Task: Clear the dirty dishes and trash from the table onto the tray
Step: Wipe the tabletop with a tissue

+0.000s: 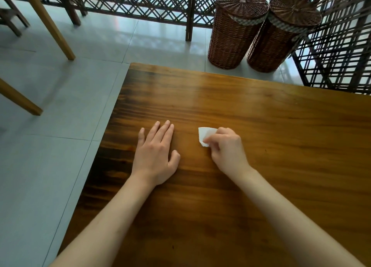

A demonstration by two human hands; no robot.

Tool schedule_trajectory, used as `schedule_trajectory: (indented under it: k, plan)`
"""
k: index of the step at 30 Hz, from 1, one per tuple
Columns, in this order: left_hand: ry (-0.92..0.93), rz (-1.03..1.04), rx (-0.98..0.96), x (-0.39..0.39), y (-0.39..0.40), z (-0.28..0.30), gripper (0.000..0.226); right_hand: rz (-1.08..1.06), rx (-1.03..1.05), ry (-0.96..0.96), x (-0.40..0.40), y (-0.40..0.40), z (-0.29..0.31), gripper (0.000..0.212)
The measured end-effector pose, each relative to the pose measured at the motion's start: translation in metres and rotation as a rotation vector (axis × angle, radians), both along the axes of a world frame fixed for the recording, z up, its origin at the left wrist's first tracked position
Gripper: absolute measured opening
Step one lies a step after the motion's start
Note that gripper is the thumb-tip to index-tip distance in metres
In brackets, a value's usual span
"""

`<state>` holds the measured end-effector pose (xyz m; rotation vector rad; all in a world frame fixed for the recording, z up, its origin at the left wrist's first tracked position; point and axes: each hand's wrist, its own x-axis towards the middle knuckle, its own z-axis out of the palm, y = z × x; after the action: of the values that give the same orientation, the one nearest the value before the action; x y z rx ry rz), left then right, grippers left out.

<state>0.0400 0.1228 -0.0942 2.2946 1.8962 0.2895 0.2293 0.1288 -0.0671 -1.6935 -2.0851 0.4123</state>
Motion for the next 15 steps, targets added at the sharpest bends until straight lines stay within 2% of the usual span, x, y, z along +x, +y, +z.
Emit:
schedule_trajectory:
  k: [3, 7, 11, 15]
  plan:
    - [-0.002, -0.001, 0.005, -0.002, -0.001, -0.001, 0.066, 0.116, -0.018, -0.011, 0.002, -0.018, 0.000, 0.021]
    - [-0.007, -0.012, 0.015, 0.000, 0.000, -0.002, 0.066, -0.008, 0.029, -0.027, 0.018, -0.009, 0.003, 0.020]
    - [0.005, -0.009, 0.024, -0.002, 0.000, -0.003, 0.065, 0.115, -0.015, -0.012, 0.003, -0.034, 0.004, 0.019]
    - [0.003, -0.010, 0.013, 0.000, 0.000, -0.003, 0.065, -0.015, 0.009, -0.001, 0.007, -0.032, 0.005, 0.022]
